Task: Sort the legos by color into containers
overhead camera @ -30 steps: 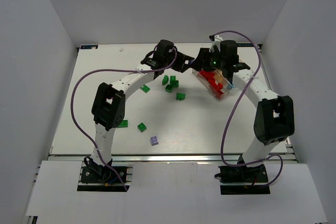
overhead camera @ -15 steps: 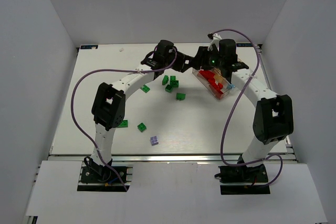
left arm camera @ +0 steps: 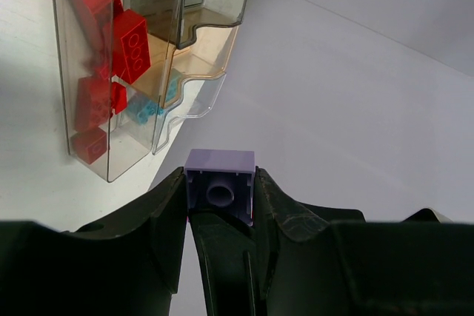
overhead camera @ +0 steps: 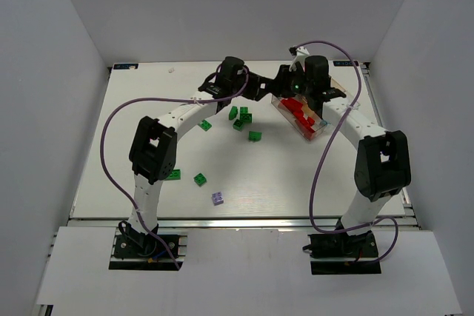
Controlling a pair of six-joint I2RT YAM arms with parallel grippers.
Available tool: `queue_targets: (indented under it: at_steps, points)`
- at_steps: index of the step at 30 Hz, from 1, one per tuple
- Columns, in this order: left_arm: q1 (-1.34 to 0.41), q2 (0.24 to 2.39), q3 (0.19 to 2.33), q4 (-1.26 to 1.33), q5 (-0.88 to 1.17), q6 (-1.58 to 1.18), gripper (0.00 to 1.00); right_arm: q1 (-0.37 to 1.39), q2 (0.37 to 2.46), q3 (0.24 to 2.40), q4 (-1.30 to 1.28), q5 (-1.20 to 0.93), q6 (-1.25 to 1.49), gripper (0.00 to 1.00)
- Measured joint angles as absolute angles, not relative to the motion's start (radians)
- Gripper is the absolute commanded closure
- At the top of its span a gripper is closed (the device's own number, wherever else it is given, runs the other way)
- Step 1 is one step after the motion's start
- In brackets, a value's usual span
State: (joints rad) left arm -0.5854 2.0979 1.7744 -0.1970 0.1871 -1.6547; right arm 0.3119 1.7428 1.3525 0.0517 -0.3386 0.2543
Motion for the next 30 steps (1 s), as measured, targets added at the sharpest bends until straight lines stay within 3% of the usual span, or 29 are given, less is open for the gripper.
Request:
queue_targets:
  at_steps: [1, 4, 10, 12, 19, 30]
  points:
    - [-0.585, 2.098, 1.774, -0.194, 0.186, -1.655, 0.78, 0.312, 1.743, 1.35, 0.059, -0.338, 0.254, 0.97]
    - [-0.584, 2.098, 1.761, -0.17, 0.187, -1.658, 0.46, 0.311, 1.742, 1.344, 0.072, -0.335, 0.253, 1.0]
    - [-0.581, 2.098, 1.732, -0.127, 0.249, -1.654, 0.3, 0.291, 1.738, 1.308, 0.091, -0.309, 0.25, 1.0]
    - [-0.58, 2.098, 1.723, -0.12, 0.26, -1.647, 0.2, 0.274, 1.73, 1.289, 0.093, -0.302, 0.249, 1.0]
    - [-0.553, 2.087, 1.678, -0.135, 0.263, -1.593, 0.1, 0.197, 1.694, 1.264, 0.068, -0.282, 0.205, 1.0]
    - [-0.417, 1.864, 1.462, -0.225, 0.243, -1.329, 0.14, 0.055, 1.777, 1.386, -0.099, -0.196, -0.035, 1.0]
